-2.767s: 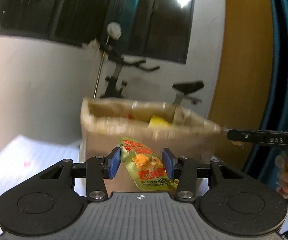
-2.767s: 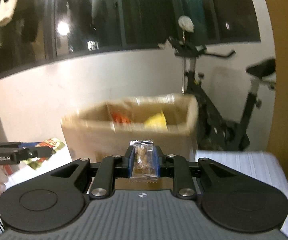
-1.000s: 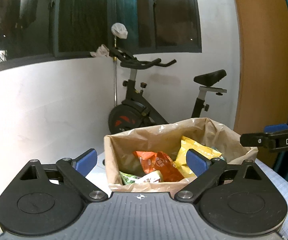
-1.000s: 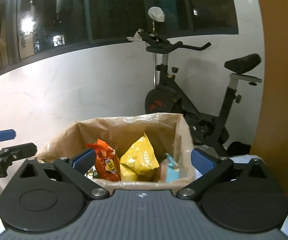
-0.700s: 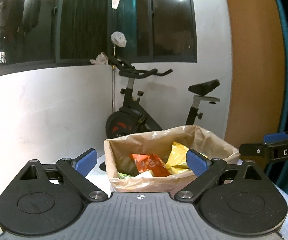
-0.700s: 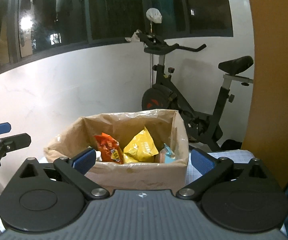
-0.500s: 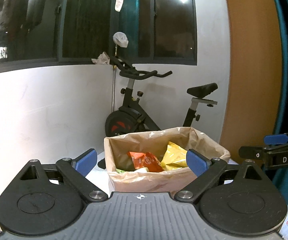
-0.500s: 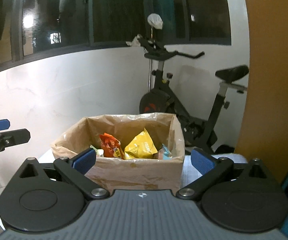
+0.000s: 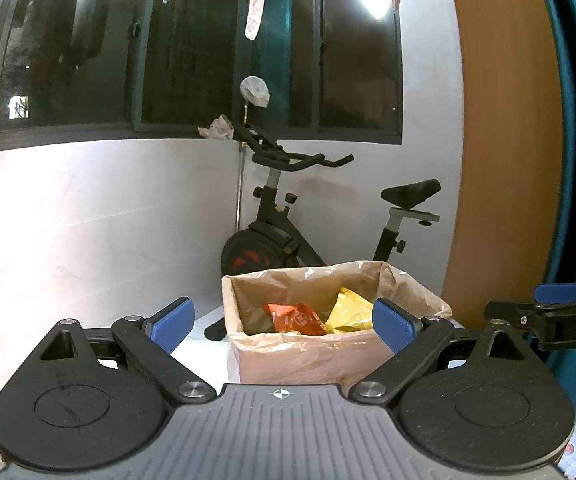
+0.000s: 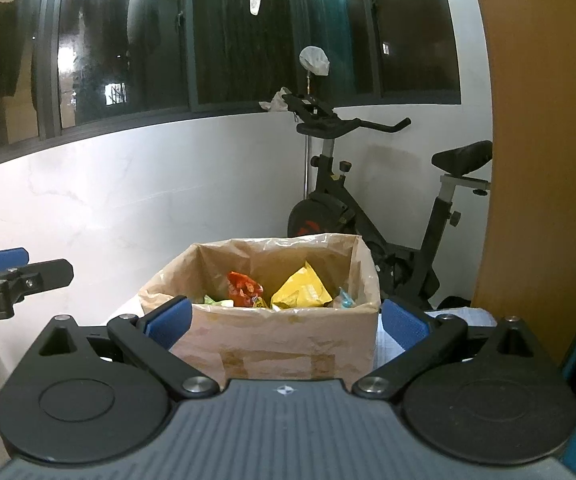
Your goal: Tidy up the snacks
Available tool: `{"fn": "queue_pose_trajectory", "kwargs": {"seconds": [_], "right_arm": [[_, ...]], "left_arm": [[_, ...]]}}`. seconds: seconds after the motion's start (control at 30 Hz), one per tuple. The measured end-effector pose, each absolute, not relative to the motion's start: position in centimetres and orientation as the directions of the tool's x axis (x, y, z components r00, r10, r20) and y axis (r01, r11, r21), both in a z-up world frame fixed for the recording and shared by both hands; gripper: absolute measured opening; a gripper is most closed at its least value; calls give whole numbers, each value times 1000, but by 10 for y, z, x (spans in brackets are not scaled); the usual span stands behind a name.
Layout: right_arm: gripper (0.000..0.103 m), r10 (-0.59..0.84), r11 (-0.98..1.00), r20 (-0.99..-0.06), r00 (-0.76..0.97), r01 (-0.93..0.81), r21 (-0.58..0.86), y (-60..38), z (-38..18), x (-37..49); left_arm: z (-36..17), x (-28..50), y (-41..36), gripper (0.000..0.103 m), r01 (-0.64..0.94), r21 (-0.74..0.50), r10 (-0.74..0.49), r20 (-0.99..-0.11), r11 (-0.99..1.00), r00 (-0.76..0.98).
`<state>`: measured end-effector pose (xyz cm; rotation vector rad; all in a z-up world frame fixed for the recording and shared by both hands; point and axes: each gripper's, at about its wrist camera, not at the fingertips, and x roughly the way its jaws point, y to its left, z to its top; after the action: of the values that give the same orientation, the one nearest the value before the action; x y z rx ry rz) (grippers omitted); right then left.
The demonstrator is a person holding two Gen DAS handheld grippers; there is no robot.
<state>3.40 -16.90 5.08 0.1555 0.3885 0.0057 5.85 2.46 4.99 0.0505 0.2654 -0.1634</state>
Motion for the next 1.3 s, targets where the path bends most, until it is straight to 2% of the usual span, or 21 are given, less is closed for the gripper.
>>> {"fn": "queue_pose_trajectory", "kwargs": {"seconds": [1.3], "right_arm": [[103, 32, 989, -374, 927, 24, 145, -168, 48, 30]], "left_arm": [[45, 52, 28, 97, 143, 14, -134, -277, 990, 952]]}}
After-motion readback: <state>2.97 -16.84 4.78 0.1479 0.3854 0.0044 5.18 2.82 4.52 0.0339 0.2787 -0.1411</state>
